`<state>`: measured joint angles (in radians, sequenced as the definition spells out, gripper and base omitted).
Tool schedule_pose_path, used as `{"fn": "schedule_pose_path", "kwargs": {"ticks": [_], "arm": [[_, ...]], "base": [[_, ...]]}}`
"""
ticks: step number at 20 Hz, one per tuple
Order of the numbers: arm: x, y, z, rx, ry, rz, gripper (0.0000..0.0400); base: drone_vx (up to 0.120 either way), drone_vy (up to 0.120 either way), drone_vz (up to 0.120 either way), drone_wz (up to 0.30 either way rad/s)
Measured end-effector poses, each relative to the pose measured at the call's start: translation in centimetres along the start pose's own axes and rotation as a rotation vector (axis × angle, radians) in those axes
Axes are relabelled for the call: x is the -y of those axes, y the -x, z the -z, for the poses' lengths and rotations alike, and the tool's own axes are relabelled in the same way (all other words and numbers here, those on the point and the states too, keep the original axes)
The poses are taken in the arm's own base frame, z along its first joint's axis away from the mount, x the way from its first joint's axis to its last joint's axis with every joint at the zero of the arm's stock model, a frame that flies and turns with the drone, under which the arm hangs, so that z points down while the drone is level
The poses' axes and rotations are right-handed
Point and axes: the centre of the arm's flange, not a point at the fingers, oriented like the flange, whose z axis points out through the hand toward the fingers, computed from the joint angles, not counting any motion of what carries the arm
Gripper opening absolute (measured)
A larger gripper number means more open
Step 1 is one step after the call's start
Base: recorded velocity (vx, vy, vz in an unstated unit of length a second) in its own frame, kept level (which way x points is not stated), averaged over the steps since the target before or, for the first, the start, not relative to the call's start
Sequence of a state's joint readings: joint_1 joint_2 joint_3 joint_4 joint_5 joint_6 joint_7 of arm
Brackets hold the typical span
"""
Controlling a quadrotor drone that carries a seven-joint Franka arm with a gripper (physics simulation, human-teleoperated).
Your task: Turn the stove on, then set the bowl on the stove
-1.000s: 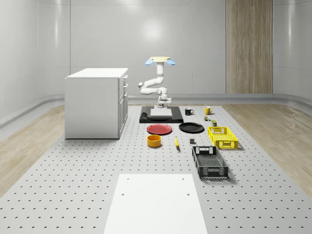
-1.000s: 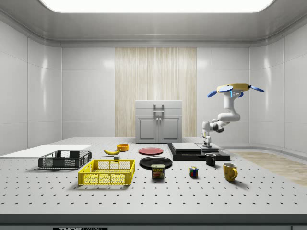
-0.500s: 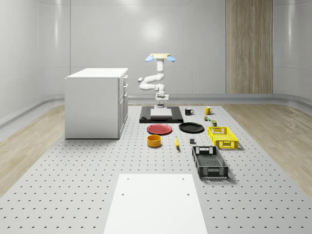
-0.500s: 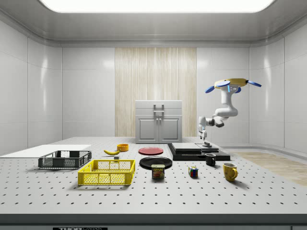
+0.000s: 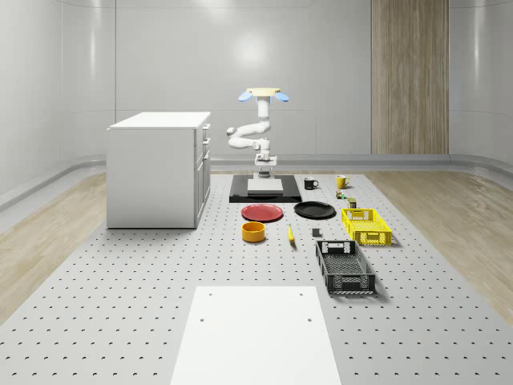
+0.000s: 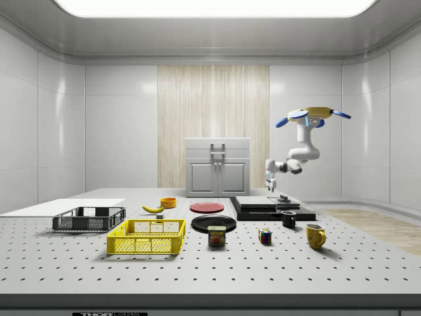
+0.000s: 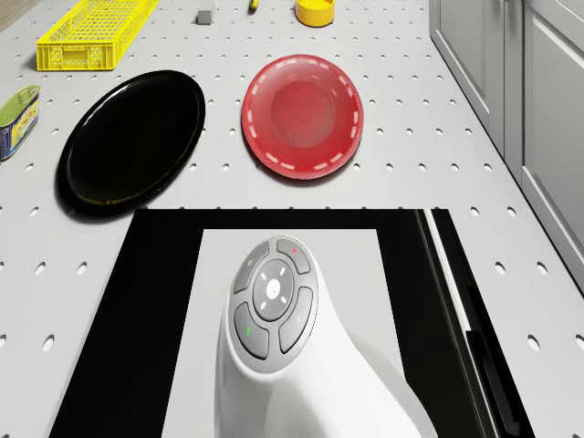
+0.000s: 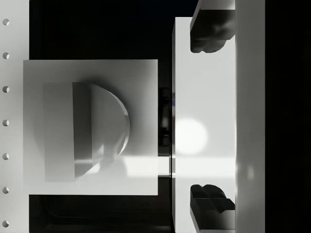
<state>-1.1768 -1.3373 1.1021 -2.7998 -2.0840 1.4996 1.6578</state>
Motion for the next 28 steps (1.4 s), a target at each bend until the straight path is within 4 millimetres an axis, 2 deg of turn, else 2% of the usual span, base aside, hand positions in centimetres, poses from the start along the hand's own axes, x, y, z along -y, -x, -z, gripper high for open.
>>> {"fn": "schedule_pose_path", "kwargs": {"ticks": [28], "arm": [[-0.05, -0.05, 0.00, 0.000, 0.000, 0.000, 0.0400]], "base": [[0.120, 0.000, 0.000, 0.000]]}}
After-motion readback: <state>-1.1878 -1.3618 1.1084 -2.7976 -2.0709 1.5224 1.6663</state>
